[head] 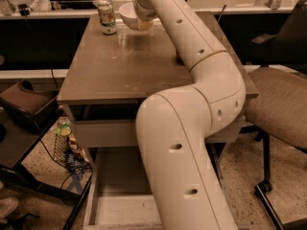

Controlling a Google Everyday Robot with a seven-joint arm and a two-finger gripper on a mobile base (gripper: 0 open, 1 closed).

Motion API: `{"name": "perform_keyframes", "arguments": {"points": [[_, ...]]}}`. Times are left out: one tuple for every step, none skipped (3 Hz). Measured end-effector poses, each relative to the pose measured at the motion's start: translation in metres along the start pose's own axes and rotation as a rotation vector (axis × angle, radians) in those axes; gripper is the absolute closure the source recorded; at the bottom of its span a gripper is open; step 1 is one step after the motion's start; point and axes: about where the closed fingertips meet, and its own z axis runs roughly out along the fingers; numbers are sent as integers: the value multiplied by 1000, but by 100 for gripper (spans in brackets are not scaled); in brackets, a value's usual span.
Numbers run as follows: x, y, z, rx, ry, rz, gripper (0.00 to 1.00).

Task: Move white bowl near 7up can

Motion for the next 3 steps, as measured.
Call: {"name": "perform_keyframes", "arguments": {"points": [[1, 10, 23, -39, -2, -18, 100], [-7, 23, 45, -86, -17, -37, 100], [-7, 25, 49, -90, -18, -37, 85]]}}
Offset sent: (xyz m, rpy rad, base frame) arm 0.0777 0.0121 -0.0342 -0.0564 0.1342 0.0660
